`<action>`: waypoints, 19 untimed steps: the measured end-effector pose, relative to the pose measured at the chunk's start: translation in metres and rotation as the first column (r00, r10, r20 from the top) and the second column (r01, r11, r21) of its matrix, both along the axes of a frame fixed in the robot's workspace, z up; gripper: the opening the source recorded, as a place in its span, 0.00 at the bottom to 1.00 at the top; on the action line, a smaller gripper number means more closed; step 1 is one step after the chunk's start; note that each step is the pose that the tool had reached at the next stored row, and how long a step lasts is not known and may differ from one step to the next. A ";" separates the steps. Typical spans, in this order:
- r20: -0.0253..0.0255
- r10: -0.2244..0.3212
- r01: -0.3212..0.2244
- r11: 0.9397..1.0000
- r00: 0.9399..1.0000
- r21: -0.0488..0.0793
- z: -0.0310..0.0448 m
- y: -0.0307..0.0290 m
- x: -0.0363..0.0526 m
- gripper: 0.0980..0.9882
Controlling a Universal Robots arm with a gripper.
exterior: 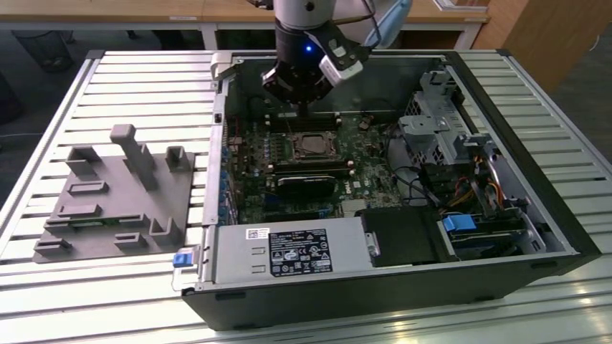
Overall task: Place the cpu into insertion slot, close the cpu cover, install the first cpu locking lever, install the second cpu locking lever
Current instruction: 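Install the first cpu locking lever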
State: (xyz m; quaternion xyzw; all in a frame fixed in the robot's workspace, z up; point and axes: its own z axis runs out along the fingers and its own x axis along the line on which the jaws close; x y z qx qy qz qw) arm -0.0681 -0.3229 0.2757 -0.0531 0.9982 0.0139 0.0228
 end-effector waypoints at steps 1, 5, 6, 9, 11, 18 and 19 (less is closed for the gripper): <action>0.002 0.000 0.000 1.000 1.000 0.000 -0.0005 0.0004 -0.0033 0.01; 0.004 -0.021 0.021 1.000 1.000 0.000 -0.0031 0.0021 -0.0106 0.01; 0.004 -0.035 0.035 0.999 0.999 0.000 -0.0040 0.0021 -0.0107 0.01; 0.003 -0.070 0.070 0.998 0.998 0.000 -0.0068 0.0029 -0.0116 0.01; 0.004 -0.073 0.073 0.997 0.997 0.000 -0.0079 0.0040 -0.0165 0.01; 0.004 -0.073 0.073 0.997 0.997 0.000 -0.0125 0.0079 -0.0324 0.01; 0.004 -0.073 0.073 0.997 0.997 0.000 -0.0130 0.0079 -0.0324 0.01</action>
